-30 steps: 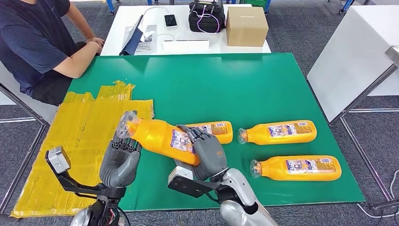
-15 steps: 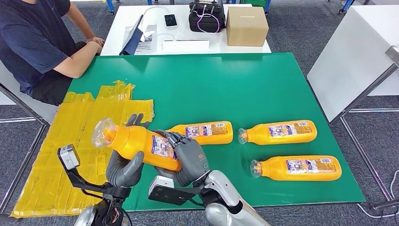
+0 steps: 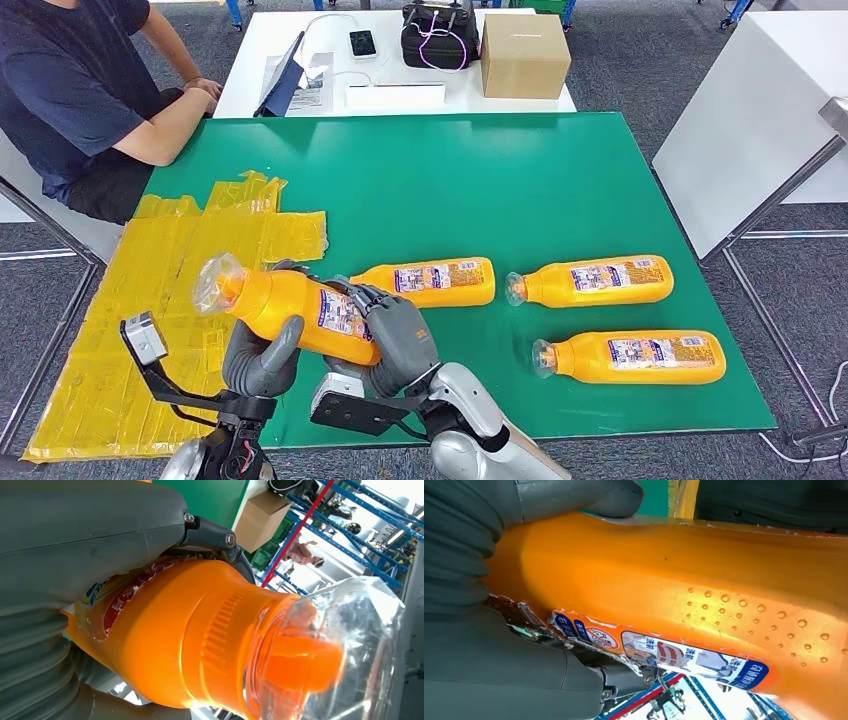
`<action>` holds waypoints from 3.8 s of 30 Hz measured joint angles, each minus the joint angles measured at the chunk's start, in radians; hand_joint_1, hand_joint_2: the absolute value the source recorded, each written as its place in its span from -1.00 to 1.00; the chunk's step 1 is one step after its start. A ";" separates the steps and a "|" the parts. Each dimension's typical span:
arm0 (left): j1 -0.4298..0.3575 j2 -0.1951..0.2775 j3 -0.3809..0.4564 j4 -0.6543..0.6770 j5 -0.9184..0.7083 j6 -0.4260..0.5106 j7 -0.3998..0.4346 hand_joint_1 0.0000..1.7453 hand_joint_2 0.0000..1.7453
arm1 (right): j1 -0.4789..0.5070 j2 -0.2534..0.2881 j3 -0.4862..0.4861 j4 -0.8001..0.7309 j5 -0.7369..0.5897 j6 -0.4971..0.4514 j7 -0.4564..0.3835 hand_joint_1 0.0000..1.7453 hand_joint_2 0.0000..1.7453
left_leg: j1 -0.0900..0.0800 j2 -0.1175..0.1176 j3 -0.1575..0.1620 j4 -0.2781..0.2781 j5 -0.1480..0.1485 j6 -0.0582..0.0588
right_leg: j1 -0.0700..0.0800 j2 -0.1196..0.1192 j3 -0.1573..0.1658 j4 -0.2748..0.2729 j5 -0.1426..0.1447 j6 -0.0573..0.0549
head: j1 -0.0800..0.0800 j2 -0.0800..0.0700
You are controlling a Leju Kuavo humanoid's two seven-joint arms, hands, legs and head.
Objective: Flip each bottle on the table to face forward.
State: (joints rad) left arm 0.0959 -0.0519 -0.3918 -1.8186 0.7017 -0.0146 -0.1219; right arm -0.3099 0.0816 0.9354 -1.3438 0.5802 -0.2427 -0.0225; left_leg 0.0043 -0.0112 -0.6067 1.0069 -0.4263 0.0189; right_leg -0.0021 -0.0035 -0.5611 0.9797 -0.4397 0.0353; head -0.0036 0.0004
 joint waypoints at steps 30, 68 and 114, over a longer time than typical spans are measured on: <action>0.008 -0.001 0.046 -0.039 -0.299 0.083 -0.117 1.00 1.00 | 0.020 -0.033 -0.114 0.015 0.126 -0.032 0.136 -1.00 -1.00 | 0.000 0.000 0.000 0.000 0.000 0.000 | 0.000 0.000 0.000 0.000 0.000 0.000 | 0.000 0.000; -0.158 0.180 0.130 0.413 -1.959 -0.058 0.237 -1.00 -1.00 | -0.065 -0.096 -0.492 0.082 0.254 0.230 0.160 -1.00 -1.00 | 0.000 0.000 0.000 0.000 0.001 0.001 | 0.000 0.000 0.001 0.001 0.000 0.000 | 0.000 0.000; -0.058 0.085 0.311 0.065 -0.682 -0.277 -0.059 -1.00 -1.00 | -0.395 -0.040 -0.114 0.758 0.267 0.420 0.034 -1.00 1.00 | 0.000 -0.002 0.001 0.000 0.005 0.000 | 0.001 -0.001 0.001 0.002 0.003 -0.002 | 0.000 0.000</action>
State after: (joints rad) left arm 0.0374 0.0329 -0.0813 -1.7540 0.0200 -0.2920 -0.1812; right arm -0.7054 0.0412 0.8214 -0.5853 0.8470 0.1775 0.0113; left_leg 0.0046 -0.0134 -0.6061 1.0074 -0.4217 0.0187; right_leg -0.0014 -0.0045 -0.5602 0.9820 -0.4371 0.0333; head -0.0034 0.0004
